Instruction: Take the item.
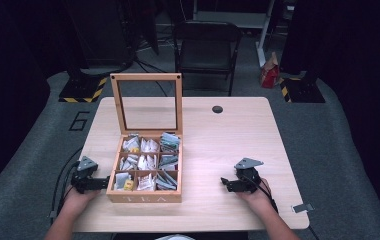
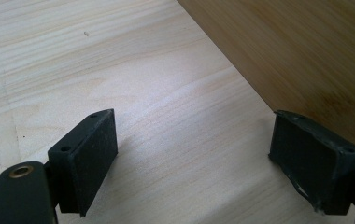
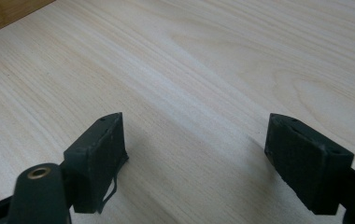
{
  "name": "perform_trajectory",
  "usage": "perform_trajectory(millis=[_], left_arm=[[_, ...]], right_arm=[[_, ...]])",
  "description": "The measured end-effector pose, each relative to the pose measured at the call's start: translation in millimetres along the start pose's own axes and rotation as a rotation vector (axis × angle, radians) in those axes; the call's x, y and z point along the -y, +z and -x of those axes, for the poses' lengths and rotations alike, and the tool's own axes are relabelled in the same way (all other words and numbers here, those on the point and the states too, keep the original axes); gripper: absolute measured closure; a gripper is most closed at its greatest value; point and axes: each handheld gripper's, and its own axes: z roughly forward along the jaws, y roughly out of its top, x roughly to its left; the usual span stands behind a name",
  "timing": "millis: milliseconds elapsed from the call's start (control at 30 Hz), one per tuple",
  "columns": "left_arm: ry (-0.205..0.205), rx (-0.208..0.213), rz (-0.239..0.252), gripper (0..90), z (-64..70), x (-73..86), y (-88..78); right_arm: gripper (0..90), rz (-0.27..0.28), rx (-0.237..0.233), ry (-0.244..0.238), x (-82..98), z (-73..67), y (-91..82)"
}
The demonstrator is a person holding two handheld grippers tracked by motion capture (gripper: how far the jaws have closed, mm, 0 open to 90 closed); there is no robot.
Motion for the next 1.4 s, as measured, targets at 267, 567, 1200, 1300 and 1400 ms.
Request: perform_trajectory(millis=[267, 567, 1200, 1300, 1400], left_arm=[[0.001, 0.0, 0.0, 14.8, 0.0, 0.0, 0.0], [0.0, 0.001, 0.0, 14.8, 0.0, 0.0, 0.0], [0.0, 0.0, 0.0, 14.8, 0.0, 0.0, 0.0], [0.0, 0.0, 0.0, 14.8, 0.0, 0.0, 0.0], [0.001, 0.0, 0.0, 14.8, 0.0, 0.0, 0.0]], right_arm=[[21.6, 0.004, -0.001, -0.002, 0.0, 0.5, -0.2], [23.1, 0.003, 0.002, -0.008, 0.1, 1.2, -0.6], [31.0, -0.023, -0.006, -0.036, -9.2, -5.1, -9.9], [31.3, -0.015, -0.021, -0.025, -11.5, -7.4, -14.2], [32.0, -0.01, -0.028, -0.026, -14.1, -10.3, -19.4]])
